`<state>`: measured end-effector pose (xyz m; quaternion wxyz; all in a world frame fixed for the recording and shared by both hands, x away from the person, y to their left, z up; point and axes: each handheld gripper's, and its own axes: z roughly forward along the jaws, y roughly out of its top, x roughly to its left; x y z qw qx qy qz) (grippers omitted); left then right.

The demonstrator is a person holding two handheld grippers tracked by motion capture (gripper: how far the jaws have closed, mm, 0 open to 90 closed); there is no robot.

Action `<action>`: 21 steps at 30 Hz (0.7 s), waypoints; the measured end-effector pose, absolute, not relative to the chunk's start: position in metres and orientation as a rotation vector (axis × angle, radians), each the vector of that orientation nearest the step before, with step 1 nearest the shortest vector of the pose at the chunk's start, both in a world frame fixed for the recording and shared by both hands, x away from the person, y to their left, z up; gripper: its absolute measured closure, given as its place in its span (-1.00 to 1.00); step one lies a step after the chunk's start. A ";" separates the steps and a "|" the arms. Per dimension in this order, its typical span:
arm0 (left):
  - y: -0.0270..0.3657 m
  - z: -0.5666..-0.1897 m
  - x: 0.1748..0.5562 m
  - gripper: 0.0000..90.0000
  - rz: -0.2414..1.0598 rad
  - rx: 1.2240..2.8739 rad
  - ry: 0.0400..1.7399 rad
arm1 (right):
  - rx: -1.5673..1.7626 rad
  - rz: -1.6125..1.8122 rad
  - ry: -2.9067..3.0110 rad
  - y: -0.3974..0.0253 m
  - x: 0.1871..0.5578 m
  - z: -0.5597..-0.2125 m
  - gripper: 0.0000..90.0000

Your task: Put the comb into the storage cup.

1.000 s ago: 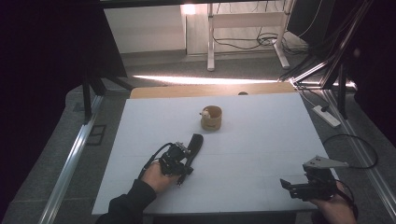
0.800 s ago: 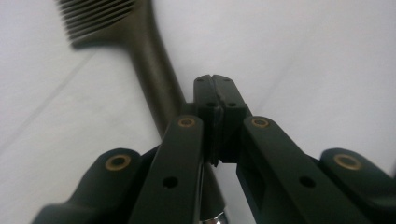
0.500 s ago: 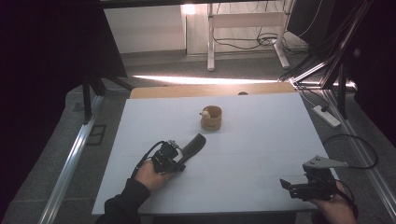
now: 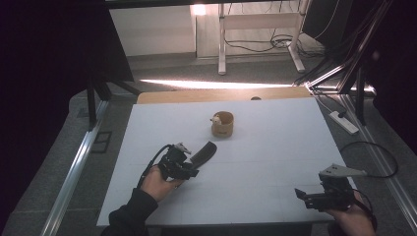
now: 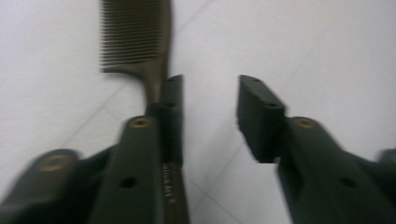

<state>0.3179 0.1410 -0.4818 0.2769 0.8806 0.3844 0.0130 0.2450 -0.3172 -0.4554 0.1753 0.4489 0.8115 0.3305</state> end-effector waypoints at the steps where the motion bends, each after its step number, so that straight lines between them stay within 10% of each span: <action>1: 0.144 -0.481 0.319 0.15 0.049 2.358 1.048 | 1.272 0.938 2.298 -0.317 0.245 -0.455 -0.96; 12: 0.155 -0.484 0.325 -0.82 0.064 2.356 1.118 | 1.266 0.938 2.298 -0.317 0.245 -0.455 -0.96; 21: 0.158 -0.486 0.327 -1.00 0.087 2.403 1.137 | 1.266 0.937 2.299 -0.317 0.245 -0.455 -0.96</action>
